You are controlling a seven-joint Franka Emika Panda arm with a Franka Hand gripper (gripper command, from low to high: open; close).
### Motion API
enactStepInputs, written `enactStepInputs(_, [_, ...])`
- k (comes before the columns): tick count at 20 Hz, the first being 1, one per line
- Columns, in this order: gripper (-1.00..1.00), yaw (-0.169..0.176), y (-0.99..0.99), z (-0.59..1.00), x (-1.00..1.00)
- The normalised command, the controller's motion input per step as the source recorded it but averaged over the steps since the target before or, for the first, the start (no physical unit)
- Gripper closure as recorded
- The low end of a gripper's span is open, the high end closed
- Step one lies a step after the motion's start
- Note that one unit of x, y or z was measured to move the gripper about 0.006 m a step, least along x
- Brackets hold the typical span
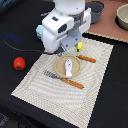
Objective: Interact with the objects in diverse but meaningful ways.
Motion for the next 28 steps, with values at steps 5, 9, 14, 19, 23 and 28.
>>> enactStepInputs(5, [-1.00, -0.121, -0.22, -0.18, 0.17])
enactStepInputs(9, [-1.00, -0.104, -0.09, -0.04, 0.49])
enactStepInputs(14, [-1.00, -0.100, 0.00, 0.00, 0.79])
enactStepInputs(19, [-1.00, -0.064, -0.07, -0.06, 0.50])
enactStepInputs(23, [-1.00, -0.023, -0.13, -0.01, 0.00])
enactStepInputs(28, [-1.00, -0.003, -0.10, 0.12, -0.12])
